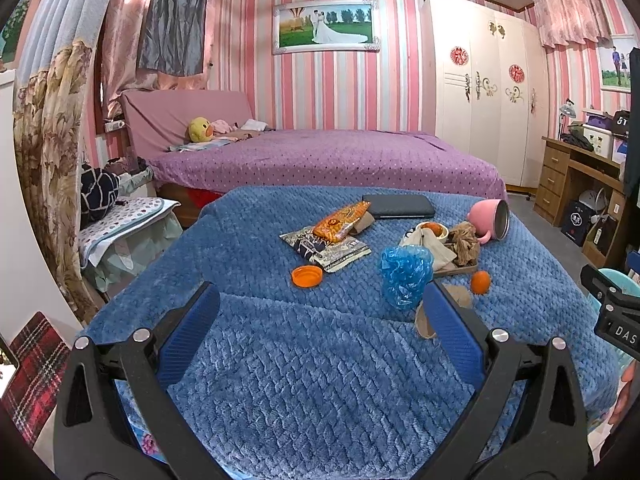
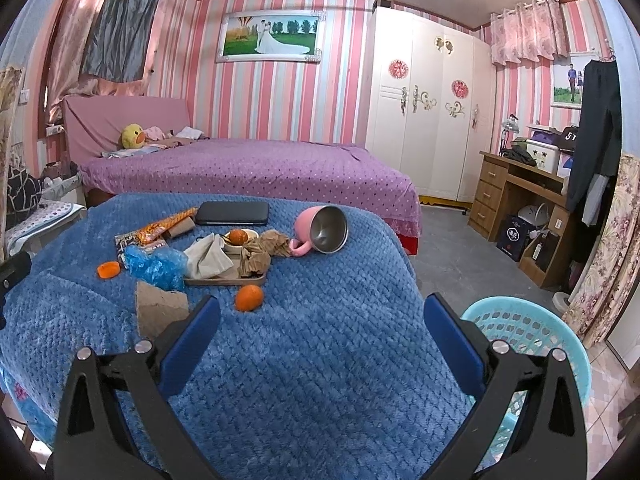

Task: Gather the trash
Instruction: 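Grasp the brown cardboard tube with the left gripper while the right gripper grasps the orange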

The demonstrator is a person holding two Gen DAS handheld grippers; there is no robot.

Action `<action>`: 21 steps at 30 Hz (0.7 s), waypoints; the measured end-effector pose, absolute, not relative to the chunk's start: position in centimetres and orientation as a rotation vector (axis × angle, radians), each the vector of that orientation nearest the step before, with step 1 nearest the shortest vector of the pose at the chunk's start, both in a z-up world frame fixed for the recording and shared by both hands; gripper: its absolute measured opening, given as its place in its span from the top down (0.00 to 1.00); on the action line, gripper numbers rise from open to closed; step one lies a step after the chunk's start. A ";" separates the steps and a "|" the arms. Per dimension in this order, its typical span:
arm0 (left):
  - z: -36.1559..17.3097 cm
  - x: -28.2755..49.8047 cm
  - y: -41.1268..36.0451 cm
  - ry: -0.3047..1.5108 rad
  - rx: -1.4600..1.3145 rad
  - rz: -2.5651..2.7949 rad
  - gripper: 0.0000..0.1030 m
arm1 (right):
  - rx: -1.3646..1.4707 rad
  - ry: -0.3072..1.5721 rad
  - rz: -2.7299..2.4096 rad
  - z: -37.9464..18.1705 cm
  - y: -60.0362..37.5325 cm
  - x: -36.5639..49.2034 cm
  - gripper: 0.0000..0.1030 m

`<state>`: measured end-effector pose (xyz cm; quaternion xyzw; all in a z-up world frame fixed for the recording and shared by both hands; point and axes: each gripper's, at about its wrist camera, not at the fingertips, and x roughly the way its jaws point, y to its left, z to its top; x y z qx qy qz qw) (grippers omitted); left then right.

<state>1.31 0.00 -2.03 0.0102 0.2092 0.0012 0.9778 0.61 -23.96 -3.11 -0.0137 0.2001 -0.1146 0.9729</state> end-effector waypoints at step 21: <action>-6.2 6.5 -4.8 0.538 -0.007 -0.117 0.05 | -0.121 0.387 -0.291 -4.6 -27.6 1.9 0.04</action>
